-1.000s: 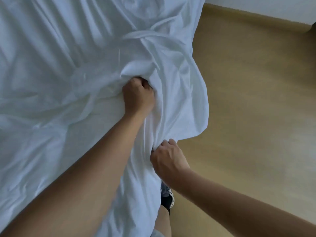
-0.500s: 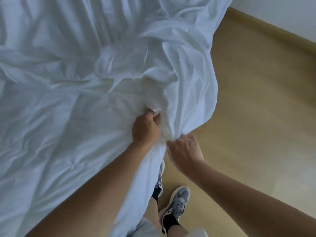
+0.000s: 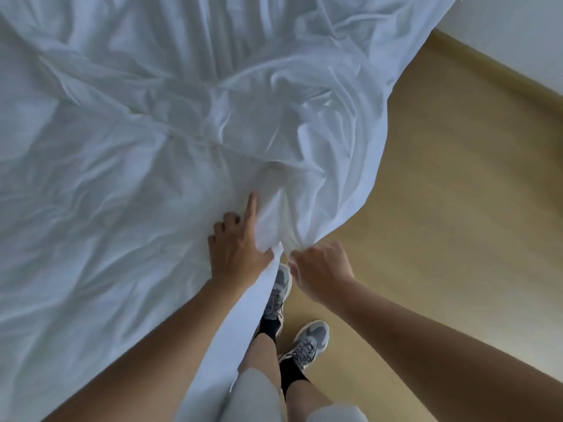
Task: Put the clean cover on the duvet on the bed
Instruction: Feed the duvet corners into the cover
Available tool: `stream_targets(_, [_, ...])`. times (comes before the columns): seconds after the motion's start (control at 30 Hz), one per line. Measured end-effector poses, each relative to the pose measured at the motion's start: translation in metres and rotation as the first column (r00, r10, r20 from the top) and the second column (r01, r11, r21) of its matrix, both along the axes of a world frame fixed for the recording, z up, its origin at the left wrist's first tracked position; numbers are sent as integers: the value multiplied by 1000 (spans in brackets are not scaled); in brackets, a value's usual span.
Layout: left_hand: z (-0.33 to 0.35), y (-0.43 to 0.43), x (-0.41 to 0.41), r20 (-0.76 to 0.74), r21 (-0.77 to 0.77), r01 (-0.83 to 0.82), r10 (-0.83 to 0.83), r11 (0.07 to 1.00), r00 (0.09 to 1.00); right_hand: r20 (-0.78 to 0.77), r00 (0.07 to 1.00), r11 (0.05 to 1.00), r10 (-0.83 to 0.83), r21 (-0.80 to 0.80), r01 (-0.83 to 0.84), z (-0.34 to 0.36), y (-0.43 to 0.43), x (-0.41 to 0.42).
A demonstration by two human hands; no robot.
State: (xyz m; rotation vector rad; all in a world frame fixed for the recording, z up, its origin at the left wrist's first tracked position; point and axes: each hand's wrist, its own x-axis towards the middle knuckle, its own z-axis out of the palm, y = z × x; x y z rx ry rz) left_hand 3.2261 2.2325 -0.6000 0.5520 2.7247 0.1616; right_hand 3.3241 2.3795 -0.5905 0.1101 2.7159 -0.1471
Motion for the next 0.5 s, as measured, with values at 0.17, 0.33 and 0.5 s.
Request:
stream_targets(0.17, [2, -24, 8, 171, 189, 57, -90, 980, 981, -122, 962, 969, -245, -13, 245, 1, 5, -17])
stream_targets(0.33, [29, -1, -69, 220, 213, -61, 13, 975, 975, 167, 977, 965, -128, -204, 162, -10, -129, 44])
stream_targets(0.5, [21, -21, -42, 235, 188, 31, -75, 982, 969, 72, 989, 970, -129, -200, 141, -29, -140, 40])
